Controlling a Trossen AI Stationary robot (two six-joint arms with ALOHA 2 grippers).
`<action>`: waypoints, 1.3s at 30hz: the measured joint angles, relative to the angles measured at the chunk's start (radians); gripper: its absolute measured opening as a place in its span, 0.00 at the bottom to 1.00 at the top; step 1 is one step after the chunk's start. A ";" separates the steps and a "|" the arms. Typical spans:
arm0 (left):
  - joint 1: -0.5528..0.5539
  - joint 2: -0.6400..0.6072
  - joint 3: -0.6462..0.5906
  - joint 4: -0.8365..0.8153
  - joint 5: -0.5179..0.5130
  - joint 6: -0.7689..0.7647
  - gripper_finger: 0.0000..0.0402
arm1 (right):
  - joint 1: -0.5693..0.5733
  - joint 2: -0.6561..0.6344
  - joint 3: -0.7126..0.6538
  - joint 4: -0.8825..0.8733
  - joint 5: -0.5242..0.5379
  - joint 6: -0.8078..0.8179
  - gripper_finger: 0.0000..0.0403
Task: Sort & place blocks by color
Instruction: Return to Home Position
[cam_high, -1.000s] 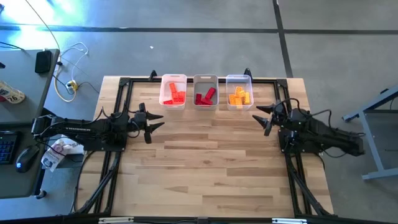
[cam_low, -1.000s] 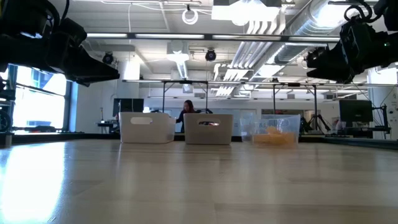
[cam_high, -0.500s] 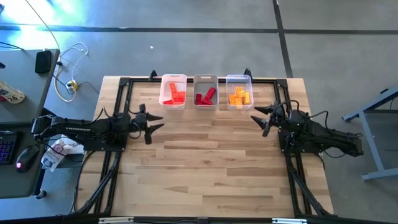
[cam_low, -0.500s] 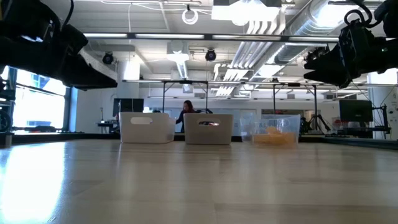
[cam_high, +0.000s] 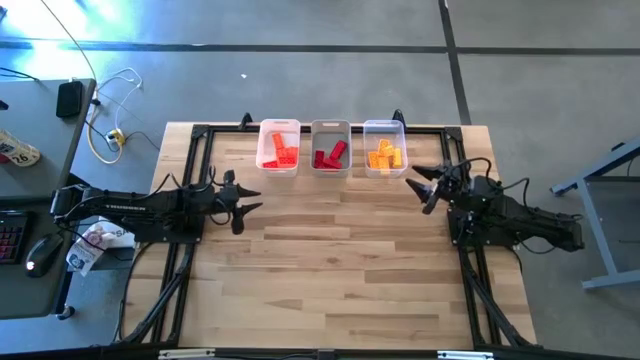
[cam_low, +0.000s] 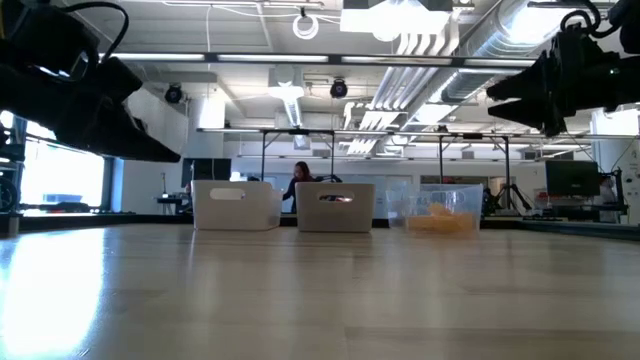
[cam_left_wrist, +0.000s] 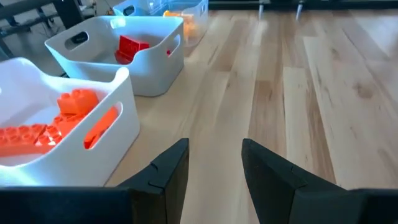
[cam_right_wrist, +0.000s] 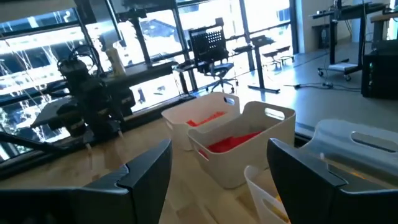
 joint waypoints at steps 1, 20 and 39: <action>0.000 0.000 0.000 0.001 -0.001 0.007 0.34 | 0.000 0.000 0.000 -0.009 0.002 0.003 0.62; 0.000 -0.017 0.000 0.155 0.019 -0.058 0.34 | 0.000 0.002 0.000 -0.091 0.070 0.003 0.62; 0.000 -0.015 0.000 0.168 0.020 -0.117 0.34 | 0.000 0.002 0.001 -0.094 0.069 0.003 0.62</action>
